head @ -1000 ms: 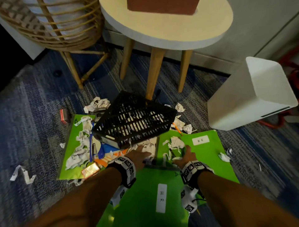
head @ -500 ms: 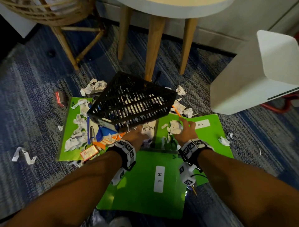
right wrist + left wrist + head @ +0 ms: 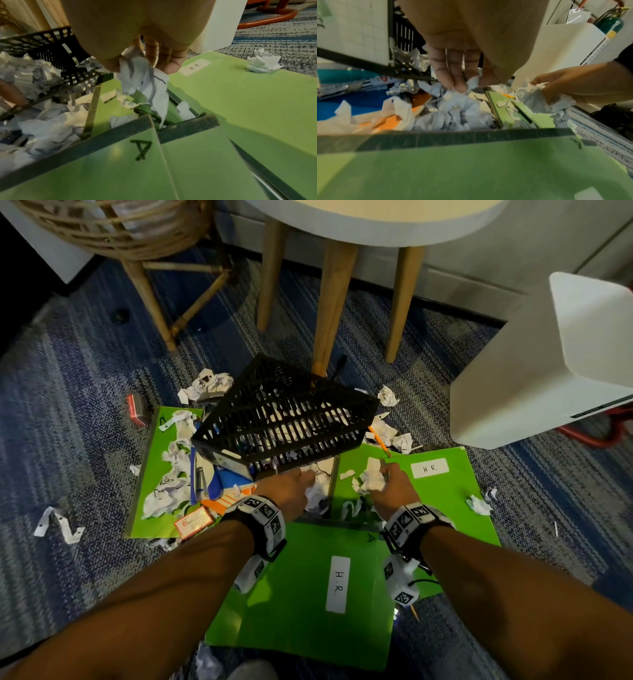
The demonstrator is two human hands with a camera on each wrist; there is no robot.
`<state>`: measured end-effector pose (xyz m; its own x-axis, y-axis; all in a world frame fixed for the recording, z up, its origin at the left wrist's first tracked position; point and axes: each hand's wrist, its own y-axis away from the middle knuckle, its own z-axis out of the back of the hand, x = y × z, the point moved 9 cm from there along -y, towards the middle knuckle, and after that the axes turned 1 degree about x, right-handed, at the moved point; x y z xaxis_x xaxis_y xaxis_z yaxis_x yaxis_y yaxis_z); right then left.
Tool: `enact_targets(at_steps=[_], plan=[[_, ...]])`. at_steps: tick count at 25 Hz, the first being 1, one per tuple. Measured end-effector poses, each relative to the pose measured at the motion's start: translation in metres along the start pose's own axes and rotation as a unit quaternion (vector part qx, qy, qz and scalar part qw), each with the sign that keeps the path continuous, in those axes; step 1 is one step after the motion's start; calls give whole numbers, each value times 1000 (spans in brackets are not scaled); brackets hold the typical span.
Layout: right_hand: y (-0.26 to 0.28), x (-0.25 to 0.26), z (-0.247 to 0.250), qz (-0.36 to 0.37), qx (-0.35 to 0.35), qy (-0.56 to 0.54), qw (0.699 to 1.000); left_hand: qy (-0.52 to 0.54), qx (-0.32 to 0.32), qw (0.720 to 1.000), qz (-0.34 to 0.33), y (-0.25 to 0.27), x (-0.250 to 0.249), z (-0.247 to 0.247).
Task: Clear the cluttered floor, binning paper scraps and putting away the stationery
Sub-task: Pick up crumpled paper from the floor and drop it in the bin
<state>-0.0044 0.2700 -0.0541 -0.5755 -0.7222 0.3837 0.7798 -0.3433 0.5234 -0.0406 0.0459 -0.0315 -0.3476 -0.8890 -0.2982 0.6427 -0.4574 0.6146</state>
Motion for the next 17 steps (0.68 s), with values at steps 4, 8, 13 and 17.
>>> enact_targets(at_steps=[4,8,13,17], plan=[[7,-2,21,-16,-27,26,999,10,-37,999,2,3,-10,24],[18,-3,48,15,-75,-35,996,-62,-24,998,-16,6,-31,49],[46,4,98,38,-123,-172,977,-67,-24,997,-39,12,-70,87],[67,10,163,61,-173,-240,953,29,-45,994,-93,4,-128,118]])
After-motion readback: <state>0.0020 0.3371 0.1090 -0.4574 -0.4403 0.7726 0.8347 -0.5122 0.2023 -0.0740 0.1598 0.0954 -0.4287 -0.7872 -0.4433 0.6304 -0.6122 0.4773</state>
